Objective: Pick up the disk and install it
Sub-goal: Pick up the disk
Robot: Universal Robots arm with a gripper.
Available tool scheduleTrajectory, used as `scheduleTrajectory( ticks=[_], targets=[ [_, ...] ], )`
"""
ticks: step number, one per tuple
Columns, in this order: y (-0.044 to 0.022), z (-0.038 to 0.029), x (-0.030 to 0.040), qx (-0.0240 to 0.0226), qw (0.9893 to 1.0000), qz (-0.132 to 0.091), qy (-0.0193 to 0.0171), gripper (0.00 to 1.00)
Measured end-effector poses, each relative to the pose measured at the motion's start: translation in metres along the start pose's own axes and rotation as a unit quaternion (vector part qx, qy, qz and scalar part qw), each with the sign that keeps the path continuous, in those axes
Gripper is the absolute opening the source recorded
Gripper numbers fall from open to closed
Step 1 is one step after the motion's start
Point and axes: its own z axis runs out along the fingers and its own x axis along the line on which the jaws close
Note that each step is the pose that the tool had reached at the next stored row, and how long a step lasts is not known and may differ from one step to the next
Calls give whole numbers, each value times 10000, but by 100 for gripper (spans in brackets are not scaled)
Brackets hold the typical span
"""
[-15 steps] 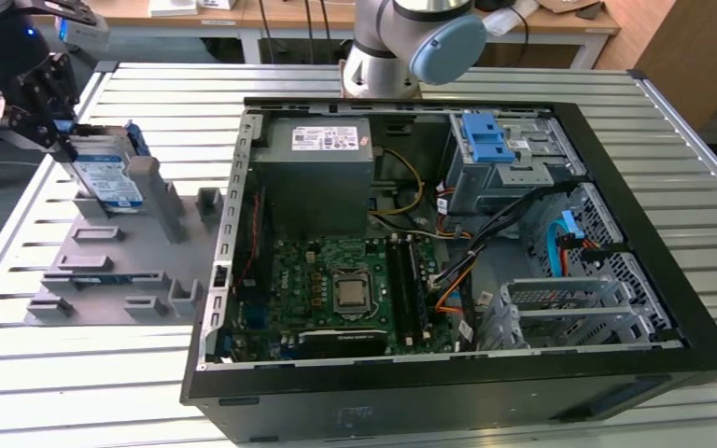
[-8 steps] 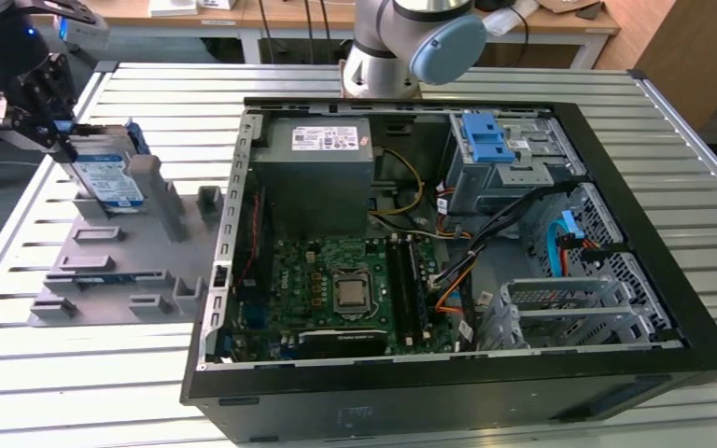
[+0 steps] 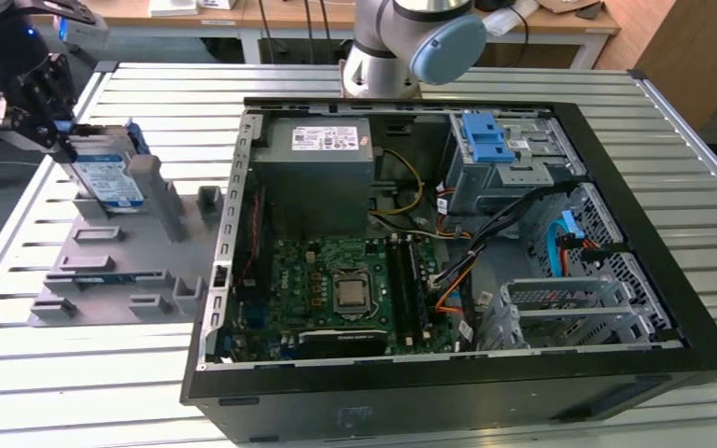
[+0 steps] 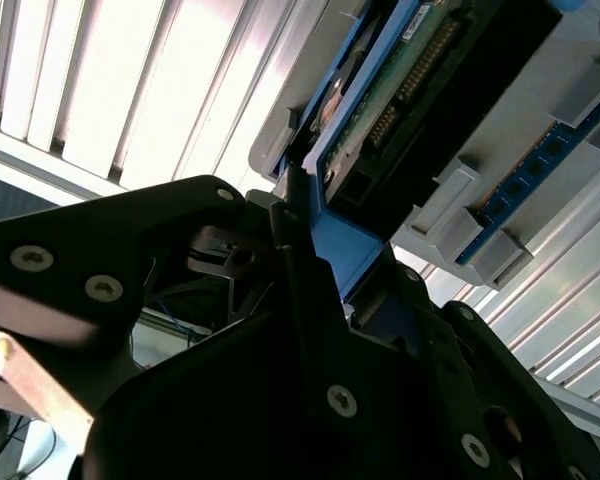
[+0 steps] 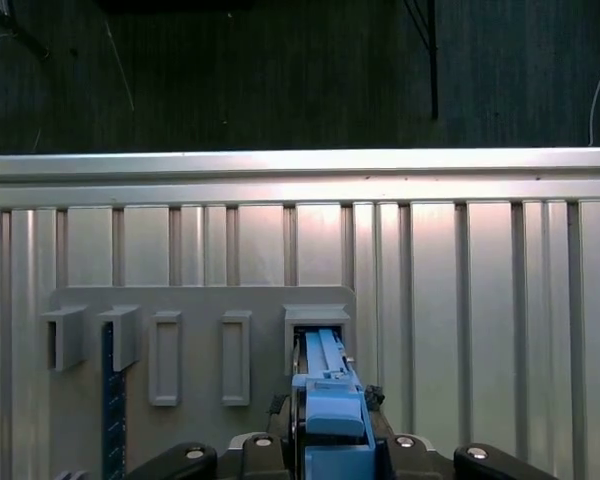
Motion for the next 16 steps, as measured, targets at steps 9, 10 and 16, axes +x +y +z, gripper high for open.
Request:
scheduleTrajectory(
  ticks=[9, 10, 16],
  targets=[
    [-1, -1, 24, 0, 10000, 22, 0, 37],
    [-1, -1, 24, 0, 10000, 33, 0, 37],
    [-1, 0, 24, 1, 10000, 85, 0, 37]
  ],
)
